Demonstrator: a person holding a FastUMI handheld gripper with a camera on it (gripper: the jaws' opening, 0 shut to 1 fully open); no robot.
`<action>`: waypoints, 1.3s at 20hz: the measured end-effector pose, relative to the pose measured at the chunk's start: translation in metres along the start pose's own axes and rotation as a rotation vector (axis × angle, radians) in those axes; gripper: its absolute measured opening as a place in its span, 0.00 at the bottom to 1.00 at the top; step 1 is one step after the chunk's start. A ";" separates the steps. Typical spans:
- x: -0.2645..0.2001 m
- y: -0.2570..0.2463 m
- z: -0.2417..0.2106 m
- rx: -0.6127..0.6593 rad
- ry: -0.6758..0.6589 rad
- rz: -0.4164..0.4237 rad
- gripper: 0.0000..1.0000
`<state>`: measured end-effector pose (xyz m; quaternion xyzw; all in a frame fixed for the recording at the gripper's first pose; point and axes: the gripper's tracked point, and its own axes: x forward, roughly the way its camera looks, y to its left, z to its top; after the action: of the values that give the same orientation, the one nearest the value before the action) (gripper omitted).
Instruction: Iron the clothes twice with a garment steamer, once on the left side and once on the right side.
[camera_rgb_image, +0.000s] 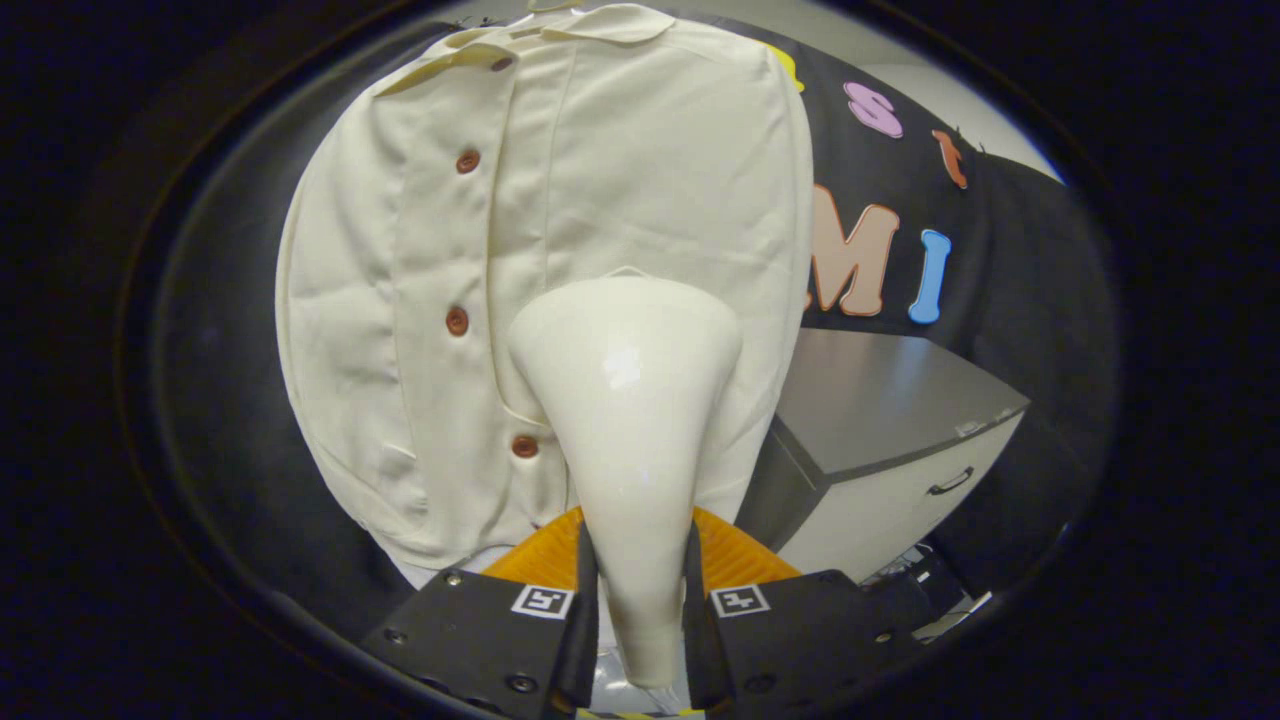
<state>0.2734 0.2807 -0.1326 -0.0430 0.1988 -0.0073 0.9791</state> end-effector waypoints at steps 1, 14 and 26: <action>0.001 -0.001 -0.008 -0.006 0.007 -0.004 0.36; 0.018 -0.009 -0.097 -0.013 0.071 -0.018 0.36; 0.014 -0.017 -0.174 -0.009 0.189 -0.025 0.36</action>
<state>0.2187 0.2495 -0.2961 -0.0491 0.2897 -0.0224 0.9556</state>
